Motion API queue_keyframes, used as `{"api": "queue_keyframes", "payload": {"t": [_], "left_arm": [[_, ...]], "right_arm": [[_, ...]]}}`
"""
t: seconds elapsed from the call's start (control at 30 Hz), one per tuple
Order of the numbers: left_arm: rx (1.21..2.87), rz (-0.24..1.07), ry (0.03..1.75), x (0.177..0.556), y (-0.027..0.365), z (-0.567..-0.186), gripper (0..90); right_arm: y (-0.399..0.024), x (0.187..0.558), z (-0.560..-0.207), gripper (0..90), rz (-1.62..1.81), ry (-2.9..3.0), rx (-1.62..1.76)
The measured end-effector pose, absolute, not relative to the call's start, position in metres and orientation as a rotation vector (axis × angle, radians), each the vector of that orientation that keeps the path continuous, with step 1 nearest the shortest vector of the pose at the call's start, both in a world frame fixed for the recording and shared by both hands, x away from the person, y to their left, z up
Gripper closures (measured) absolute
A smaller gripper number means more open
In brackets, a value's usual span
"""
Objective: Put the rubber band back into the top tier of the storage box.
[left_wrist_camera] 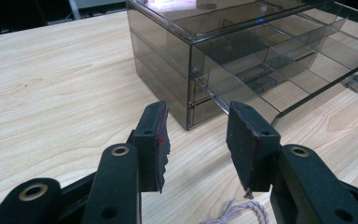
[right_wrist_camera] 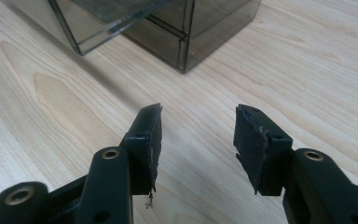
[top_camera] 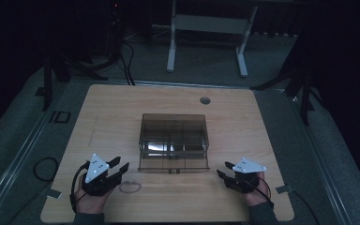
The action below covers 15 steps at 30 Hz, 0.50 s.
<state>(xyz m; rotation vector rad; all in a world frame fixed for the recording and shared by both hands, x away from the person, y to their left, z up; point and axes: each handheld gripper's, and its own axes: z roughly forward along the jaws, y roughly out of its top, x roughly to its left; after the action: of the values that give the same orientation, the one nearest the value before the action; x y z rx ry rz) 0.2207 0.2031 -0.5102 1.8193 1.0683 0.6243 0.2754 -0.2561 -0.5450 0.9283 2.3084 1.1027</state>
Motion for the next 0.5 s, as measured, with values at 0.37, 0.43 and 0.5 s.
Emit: {"api": "queue_keyframes", "payload": {"t": [0.37, 0.43, 0.5], "left_arm": [[1.872, 0.564, 1.055, 0.231, 0.211, -0.507, 58.5], [1.899, 0.558, 1.053, 0.232, 0.212, -0.506, 58.4], [1.925, 0.548, 1.048, 0.234, 0.213, -0.505, 58.4]], "right_arm": [[-0.266, 0.286, -0.553, 48.2, 1.076, 2.295, 1.027], [-0.268, 0.288, -0.555, 48.0, 1.074, 2.292, 1.042], [-0.268, 0.289, -0.556, 47.5, 1.055, 2.29, 1.043]]}}
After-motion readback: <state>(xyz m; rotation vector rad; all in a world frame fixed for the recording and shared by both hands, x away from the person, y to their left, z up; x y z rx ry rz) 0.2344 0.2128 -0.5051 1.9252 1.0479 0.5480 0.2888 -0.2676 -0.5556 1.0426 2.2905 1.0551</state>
